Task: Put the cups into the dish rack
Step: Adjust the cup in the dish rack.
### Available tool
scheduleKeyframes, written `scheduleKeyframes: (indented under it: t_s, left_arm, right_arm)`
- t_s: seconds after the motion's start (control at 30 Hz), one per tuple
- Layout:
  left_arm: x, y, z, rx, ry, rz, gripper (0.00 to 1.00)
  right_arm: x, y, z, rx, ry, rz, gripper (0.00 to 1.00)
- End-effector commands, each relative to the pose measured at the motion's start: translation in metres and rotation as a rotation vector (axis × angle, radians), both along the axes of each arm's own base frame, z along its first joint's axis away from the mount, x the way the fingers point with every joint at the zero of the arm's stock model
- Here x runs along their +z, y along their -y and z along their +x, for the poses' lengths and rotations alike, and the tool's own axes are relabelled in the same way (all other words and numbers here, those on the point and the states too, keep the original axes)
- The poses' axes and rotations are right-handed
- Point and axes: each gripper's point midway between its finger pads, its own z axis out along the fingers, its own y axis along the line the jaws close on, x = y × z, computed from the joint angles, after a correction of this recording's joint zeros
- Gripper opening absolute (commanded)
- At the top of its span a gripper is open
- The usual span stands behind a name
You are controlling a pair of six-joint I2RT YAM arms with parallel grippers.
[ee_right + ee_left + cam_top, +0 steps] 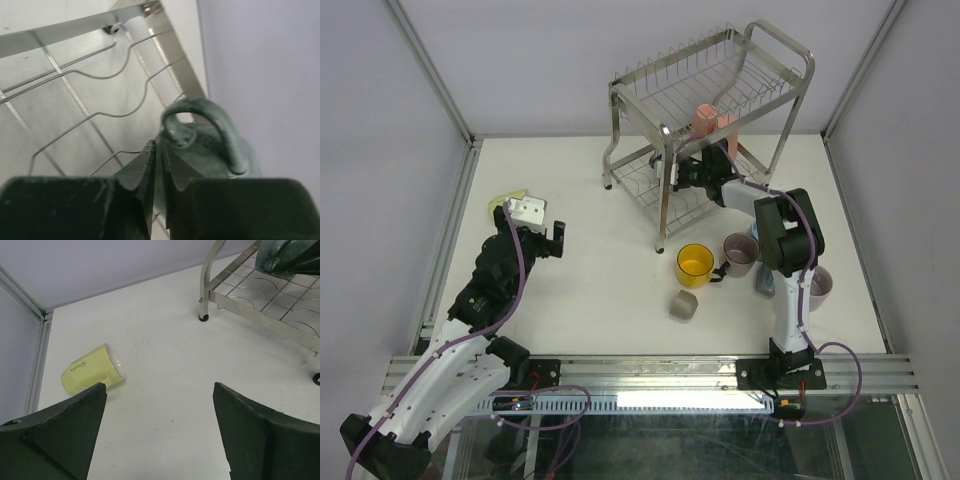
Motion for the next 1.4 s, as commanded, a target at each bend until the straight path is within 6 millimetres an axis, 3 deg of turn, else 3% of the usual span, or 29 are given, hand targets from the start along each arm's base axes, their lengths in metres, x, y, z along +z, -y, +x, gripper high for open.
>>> scheduleKeyframes:
  t_s: [0.0, 0.13, 0.27, 0.4, 0.47, 0.7, 0.83, 1.03, 1.17, 1.37]
  left_arm:
    - [0.012, -0.006, 0.001, 0.018, 0.043, -0.004, 0.86]
    - [0.014, -0.006, 0.001, 0.018, 0.048, -0.007, 0.86]
    - [0.015, -0.006, 0.0, 0.015, 0.051, -0.009, 0.86]
    - [0.016, -0.005, 0.0, 0.009, 0.052, -0.01, 0.86]
    - [0.015, -0.004, 0.0, 0.006, 0.051, -0.01, 0.86]
    - [0.012, 0.003, 0.0, -0.031, 0.039, -0.017, 0.85]
    - [0.001, 0.057, -0.001, -0.293, -0.028, -0.106, 0.8]
    - [0.002, 0.132, 0.014, -0.53, -0.116, -0.472, 0.74]
    - [-0.001, 0.146, 0.043, -0.547, 0.023, -0.542, 0.67]
    - [-0.008, 0.163, 0.095, -0.539, 0.224, -0.454, 0.6]
  right_arm:
    - [0.001, -0.011, -0.016, 0.061, -0.029, -0.055, 0.12]
    - [-0.005, -0.016, -0.031, 0.079, -0.077, -0.072, 0.12]
    - [0.006, -0.013, -0.034, 0.077, -0.062, -0.067, 0.12]
    - [0.026, -0.003, -0.032, 0.057, -0.016, -0.05, 0.12]
    - [0.032, 0.005, -0.034, 0.033, -0.032, -0.028, 0.22]
    - [0.05, 0.031, -0.044, -0.012, -0.086, 0.018, 0.27]
    - [0.048, 0.046, -0.052, -0.048, -0.169, -0.005, 0.33]
    - [0.042, 0.06, -0.079, -0.077, -0.32, -0.028, 0.35]
    - [0.042, 0.067, -0.102, -0.113, -0.436, -0.025, 0.35]
    - [0.046, 0.073, -0.136, -0.118, -0.544, -0.004, 0.35]
